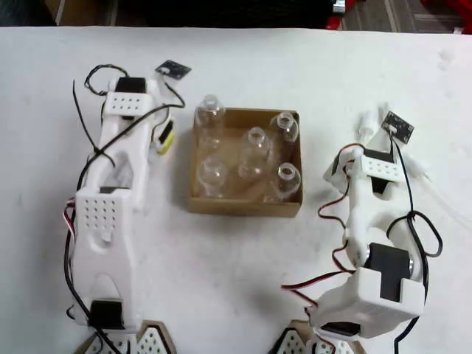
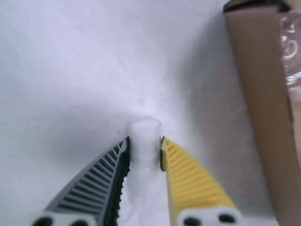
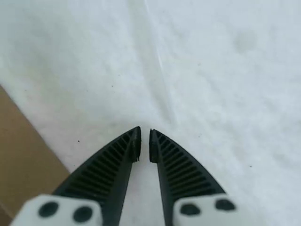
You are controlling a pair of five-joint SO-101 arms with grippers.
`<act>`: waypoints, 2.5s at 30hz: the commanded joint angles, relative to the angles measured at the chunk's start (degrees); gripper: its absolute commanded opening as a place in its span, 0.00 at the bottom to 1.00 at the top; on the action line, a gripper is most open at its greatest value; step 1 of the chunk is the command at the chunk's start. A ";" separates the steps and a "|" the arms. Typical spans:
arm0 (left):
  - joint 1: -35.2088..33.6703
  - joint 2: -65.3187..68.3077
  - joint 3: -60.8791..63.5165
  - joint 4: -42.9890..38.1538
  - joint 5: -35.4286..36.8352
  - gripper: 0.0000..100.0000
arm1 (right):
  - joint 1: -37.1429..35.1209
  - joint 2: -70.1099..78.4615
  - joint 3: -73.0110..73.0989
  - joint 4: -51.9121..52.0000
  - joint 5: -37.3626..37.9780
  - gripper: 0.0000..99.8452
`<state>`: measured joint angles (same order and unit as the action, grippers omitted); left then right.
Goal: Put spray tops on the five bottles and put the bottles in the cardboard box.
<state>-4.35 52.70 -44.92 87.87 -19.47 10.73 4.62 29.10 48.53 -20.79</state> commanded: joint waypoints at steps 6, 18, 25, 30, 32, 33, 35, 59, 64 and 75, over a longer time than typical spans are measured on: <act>1.71 -3.47 -5.80 8.79 0.79 0.03 | 0.57 -0.31 -1.93 -0.66 0.88 0.02; 3.74 -19.56 -14.07 14.51 15.65 0.02 | 0.66 -0.40 -1.93 -0.66 0.88 0.02; 3.21 -34.24 -13.54 14.51 17.58 0.02 | 0.66 -0.48 -1.93 -0.66 0.88 0.02; 3.65 -42.24 -10.81 14.59 17.85 0.02 | 0.66 -0.48 -1.93 -0.66 0.88 0.02; 3.91 -46.11 -6.68 14.68 18.29 0.02 | 0.66 -0.40 -1.93 -0.66 0.88 0.02; 4.62 -48.31 -3.96 14.59 19.25 0.02 | 0.66 -0.40 -1.93 -0.66 0.88 0.02; 5.76 -53.67 1.93 14.59 20.22 0.02 | 0.57 -0.31 -1.93 -0.84 0.88 0.02; 11.03 -83.03 61.10 -67.43 20.57 0.02 | 0.31 -0.04 -1.93 -0.92 0.88 0.02; 14.11 -82.86 70.15 -86.59 20.13 0.02 | 0.22 -0.04 -1.93 -1.01 0.88 0.02; 19.03 -70.37 64.00 -91.25 13.27 0.02 | 0.48 -0.04 -1.58 -2.51 0.88 0.02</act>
<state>13.32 -18.15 22.86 -2.77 -5.32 10.73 4.88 29.10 46.95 -20.26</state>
